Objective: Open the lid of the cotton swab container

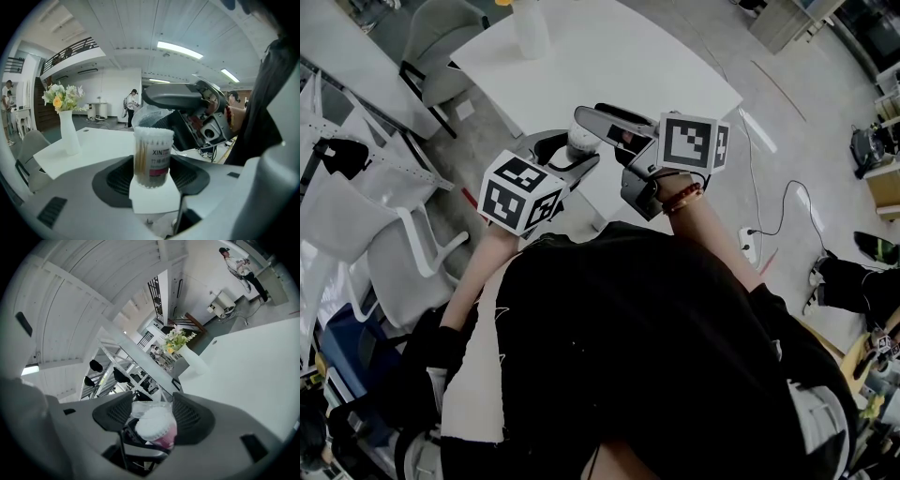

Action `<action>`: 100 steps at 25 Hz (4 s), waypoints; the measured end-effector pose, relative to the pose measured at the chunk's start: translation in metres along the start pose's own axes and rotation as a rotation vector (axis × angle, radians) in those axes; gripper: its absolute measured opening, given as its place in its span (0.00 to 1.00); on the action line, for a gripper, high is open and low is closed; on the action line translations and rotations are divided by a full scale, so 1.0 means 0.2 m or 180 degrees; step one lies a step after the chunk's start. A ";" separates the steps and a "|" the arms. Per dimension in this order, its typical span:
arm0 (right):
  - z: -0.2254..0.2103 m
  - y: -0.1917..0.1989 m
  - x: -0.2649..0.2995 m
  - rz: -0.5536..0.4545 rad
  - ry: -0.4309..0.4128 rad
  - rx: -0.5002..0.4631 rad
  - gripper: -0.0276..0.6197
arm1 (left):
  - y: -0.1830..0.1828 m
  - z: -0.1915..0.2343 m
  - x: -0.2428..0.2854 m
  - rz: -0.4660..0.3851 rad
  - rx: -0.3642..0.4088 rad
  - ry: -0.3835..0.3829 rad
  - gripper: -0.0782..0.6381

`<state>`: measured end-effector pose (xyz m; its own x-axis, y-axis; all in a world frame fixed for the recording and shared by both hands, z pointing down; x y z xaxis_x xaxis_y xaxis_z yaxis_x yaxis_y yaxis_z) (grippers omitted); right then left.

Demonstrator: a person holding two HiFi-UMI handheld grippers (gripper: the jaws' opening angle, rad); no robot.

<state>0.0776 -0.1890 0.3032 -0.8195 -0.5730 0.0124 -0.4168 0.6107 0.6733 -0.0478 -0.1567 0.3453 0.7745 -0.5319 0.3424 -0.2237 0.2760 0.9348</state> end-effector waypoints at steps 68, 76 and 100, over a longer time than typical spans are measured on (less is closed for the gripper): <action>-0.14 -0.04 -0.09 -0.0460 0.0224 0.0264 0.45 | 0.10 -0.08 -0.05 -0.0008 0.0119 0.0646 0.45; -0.18 -0.02 -0.08 -0.0488 0.0253 0.0401 0.45 | 0.13 -0.08 -0.07 -0.0109 0.0153 0.0798 0.45; -0.30 0.03 -0.10 -0.0537 0.0390 0.0674 0.45 | 0.15 -0.09 -0.05 -0.0152 0.0164 0.1048 0.45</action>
<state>0.1154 -0.2079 0.3513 -0.6834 -0.7299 0.0114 -0.6263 0.5943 0.5045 -0.0524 -0.1292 0.3683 0.9325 -0.2537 0.2570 -0.2057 0.2118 0.9554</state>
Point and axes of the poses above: the fingertips, and each gripper's own axes: x forward along the fingers, z to its left, y out of its underside, the point moved 8 cm from there along -x, backward along the fingers, and after that the axes turned 8 degrees about -z, right-handed, at the moved point
